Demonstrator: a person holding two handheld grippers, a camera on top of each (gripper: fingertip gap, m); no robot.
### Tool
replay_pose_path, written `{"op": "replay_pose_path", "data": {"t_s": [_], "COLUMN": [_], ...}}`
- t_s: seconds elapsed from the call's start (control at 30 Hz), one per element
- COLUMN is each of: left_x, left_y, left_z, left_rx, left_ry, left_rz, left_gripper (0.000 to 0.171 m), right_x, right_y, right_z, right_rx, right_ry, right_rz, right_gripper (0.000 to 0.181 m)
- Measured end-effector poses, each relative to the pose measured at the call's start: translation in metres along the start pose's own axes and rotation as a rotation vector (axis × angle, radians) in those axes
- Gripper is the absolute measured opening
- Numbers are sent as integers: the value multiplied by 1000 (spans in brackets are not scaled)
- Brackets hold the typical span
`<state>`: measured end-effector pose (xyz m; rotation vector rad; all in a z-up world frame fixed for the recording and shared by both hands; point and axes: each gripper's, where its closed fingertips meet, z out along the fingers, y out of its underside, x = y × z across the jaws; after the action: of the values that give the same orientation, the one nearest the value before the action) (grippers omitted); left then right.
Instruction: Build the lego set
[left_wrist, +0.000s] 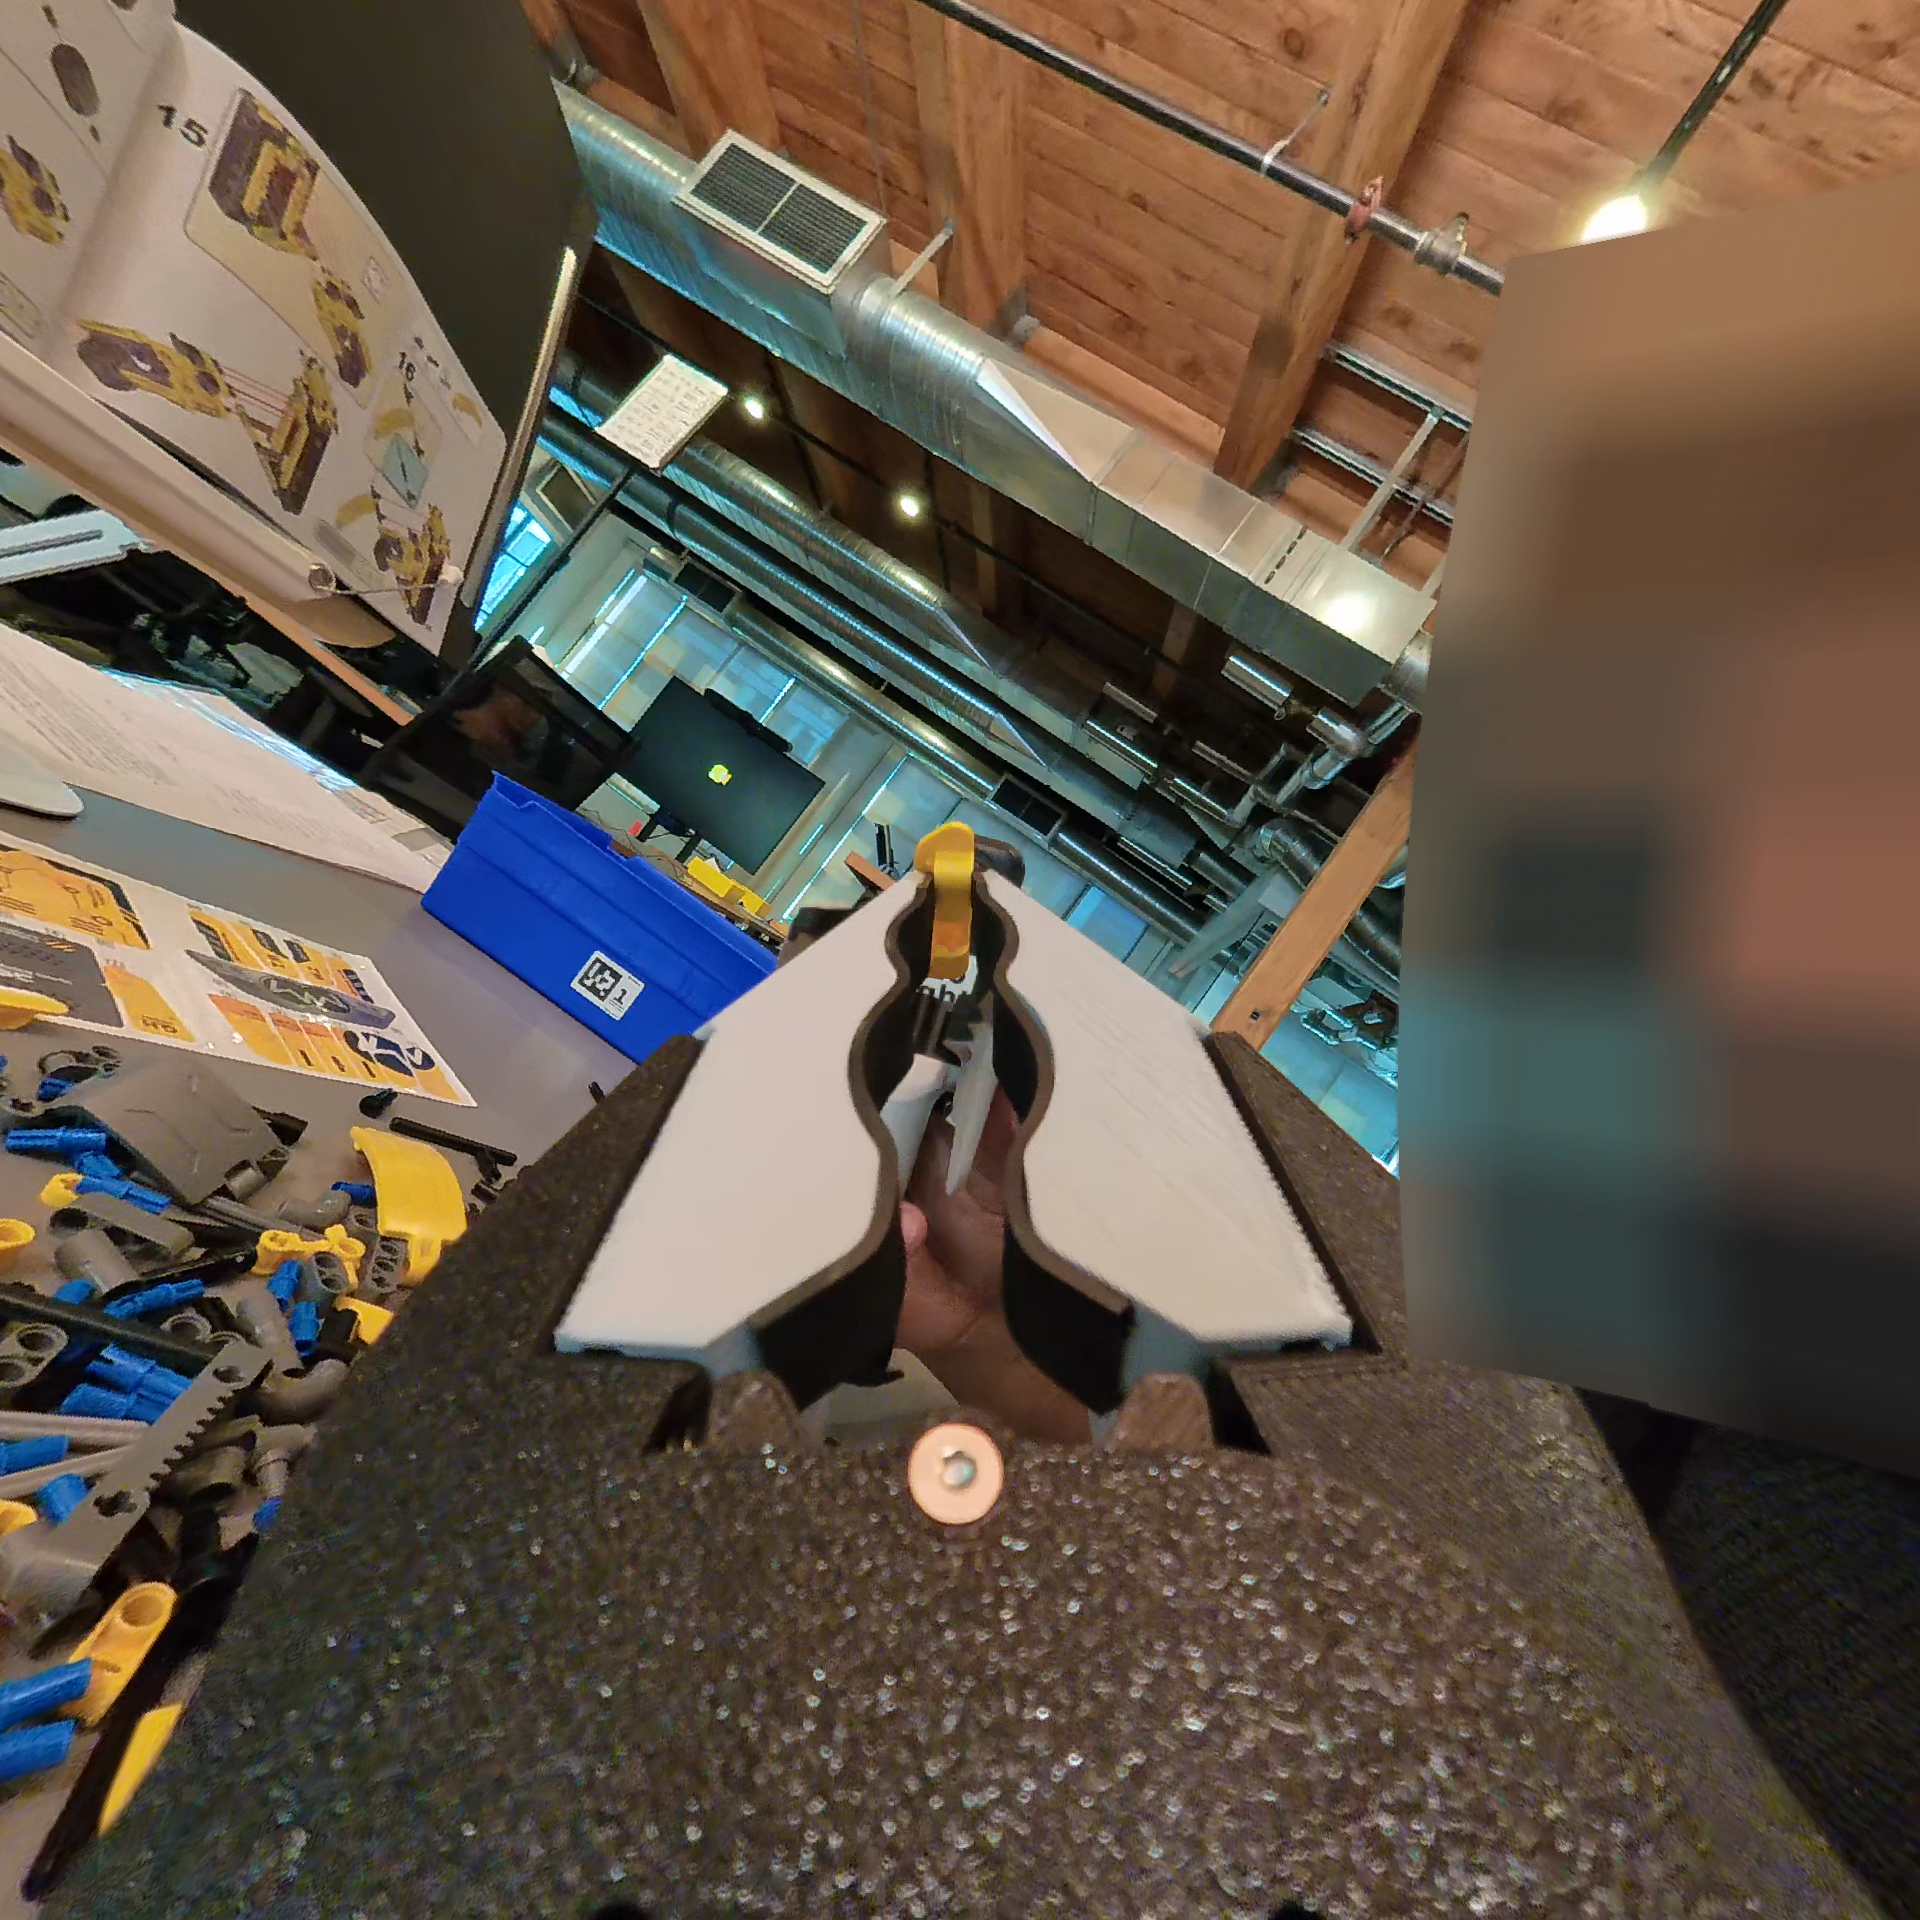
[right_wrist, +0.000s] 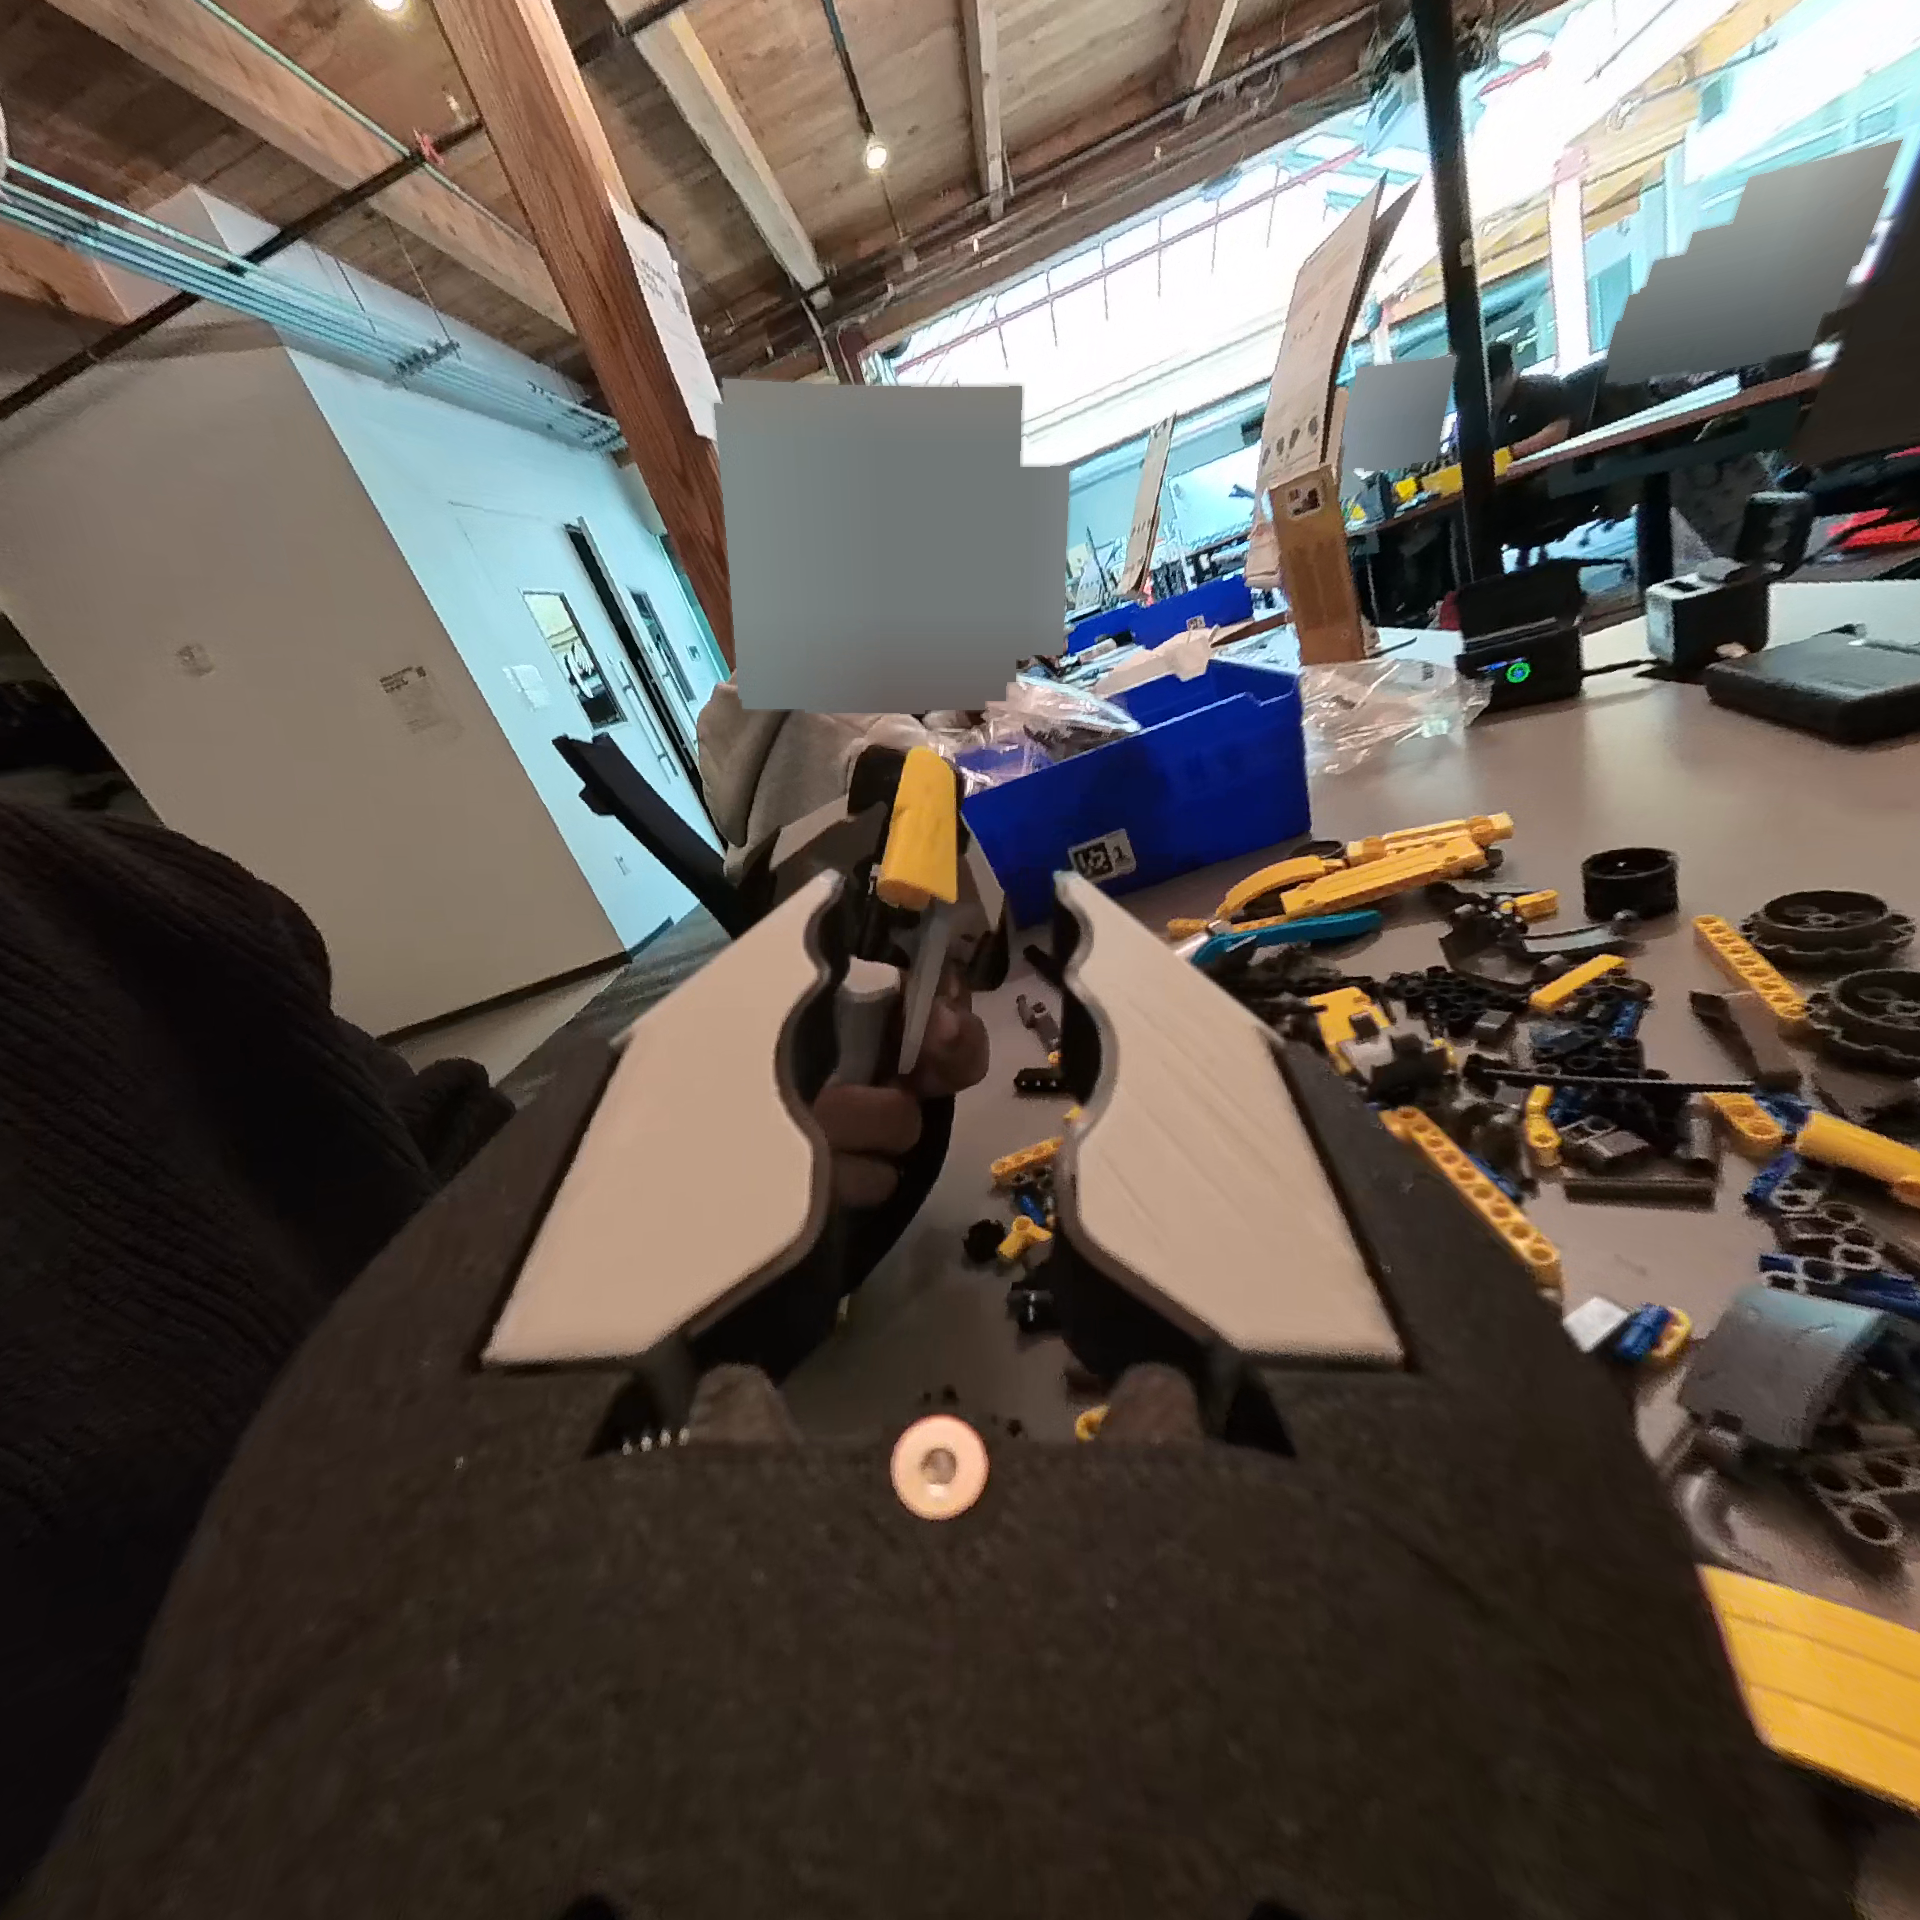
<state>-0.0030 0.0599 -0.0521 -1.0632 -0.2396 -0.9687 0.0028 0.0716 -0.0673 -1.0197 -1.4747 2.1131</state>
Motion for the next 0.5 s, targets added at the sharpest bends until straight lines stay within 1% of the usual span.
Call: {"op": "replay_pose_path", "data": {"t_s": [0.13,0.33,0.43,0.5], "left_x": [0,-1,-1,-1], "left_y": [4,8,10,10], "left_z": [1,3,3,3], "left_rx": [-8,-20,-23,-23], "left_ry": [1,4,5,8], "left_rz": [-3,-4,-5,-4], "left_gripper": [6,6,6,6], "right_x": [-4,-5,-5,-5], "right_y": [12,10,10,10], "right_z": [6,6,5,5], "right_rx": [-48,-48,-48,-52], "right_ry": [-6,-7,-6,-10], "right_rz": [-23,-27,-28,-26], "right_gripper": [38,36,31,25]}}
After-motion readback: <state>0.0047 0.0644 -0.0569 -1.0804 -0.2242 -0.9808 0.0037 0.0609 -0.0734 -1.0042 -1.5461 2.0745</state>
